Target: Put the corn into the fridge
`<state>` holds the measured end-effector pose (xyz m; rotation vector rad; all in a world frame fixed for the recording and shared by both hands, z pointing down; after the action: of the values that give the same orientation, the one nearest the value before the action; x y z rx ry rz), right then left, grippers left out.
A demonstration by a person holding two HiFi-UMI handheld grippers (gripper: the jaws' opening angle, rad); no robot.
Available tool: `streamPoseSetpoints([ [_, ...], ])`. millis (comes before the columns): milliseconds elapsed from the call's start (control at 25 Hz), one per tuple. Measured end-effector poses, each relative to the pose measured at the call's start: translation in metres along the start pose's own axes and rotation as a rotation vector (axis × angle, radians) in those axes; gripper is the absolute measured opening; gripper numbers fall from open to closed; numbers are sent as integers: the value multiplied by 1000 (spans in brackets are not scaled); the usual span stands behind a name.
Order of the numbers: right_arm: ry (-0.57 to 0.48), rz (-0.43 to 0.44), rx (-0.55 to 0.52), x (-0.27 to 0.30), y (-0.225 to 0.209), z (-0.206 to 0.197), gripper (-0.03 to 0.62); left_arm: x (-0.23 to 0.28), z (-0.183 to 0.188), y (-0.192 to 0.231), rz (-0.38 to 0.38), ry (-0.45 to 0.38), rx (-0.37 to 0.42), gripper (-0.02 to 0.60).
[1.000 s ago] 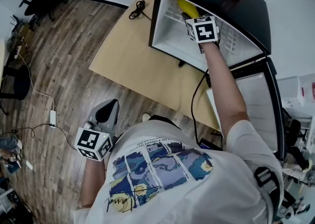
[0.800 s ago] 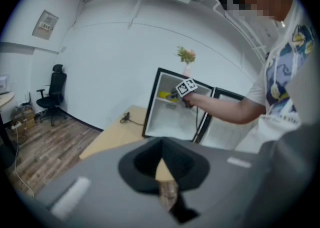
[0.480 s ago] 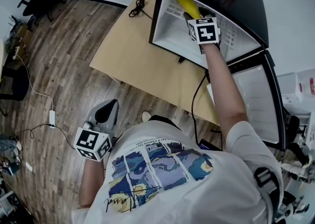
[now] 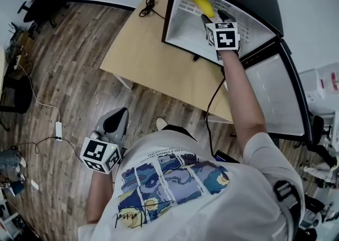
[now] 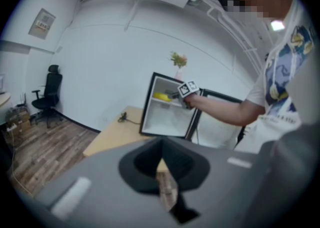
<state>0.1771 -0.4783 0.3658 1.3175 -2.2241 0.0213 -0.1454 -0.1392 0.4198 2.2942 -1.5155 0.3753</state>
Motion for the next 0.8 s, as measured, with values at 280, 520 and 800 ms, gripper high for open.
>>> streamPoseSetpoints([
  [280, -13, -16, 30, -34, 30, -11, 243, -30, -14, 4, -26, 5, 12, 9],
  [520, -26, -12, 56, -68, 62, -22, 242, -55, -24, 5, -44, -3, 28, 9],
  [800, -56, 6, 86, -118, 110, -36, 206, -86, -36, 2, -77, -9, 56, 9],
])
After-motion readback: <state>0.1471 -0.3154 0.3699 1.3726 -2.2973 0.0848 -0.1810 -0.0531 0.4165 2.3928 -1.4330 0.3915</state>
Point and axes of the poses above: the fingertips, and each gripper's own axes: x forward along the fingers, y to its left, z out of its top, the point moved 5 cm from there along -x, backward along the fingers, and after that the axes turned 12 degrees about z, right-handed, at the moved point
